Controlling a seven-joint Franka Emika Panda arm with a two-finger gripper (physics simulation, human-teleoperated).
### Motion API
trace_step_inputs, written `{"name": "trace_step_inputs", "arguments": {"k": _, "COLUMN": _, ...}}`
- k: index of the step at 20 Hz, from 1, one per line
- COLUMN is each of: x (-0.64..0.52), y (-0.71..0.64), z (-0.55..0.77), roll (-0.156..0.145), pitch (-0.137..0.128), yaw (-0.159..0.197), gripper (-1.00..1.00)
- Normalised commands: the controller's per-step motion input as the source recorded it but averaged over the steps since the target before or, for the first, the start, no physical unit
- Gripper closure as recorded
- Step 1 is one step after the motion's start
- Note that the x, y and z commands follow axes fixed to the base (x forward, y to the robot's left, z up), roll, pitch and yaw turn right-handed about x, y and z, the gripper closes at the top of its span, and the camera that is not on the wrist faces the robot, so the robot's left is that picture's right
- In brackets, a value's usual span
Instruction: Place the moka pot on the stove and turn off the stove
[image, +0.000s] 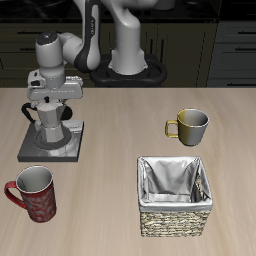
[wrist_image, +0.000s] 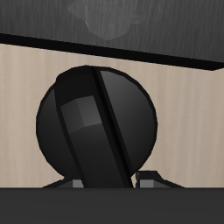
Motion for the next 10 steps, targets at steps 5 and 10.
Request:
{"name": "trace_step_inputs", "arguments": {"k": 5, "x": 0.14, "y": 0.09, "z": 0.05, "roll": -0.015, "pitch": 0.017, "yaw": -0.042, "gripper": 1.0}}
{"name": "trace_step_inputs", "arguments": {"k": 10, "x": 0.17, "y": 0.13, "z": 0.14, "roll": -0.016, "pitch": 0.01, "yaw": -0.05, "gripper": 1.0}}
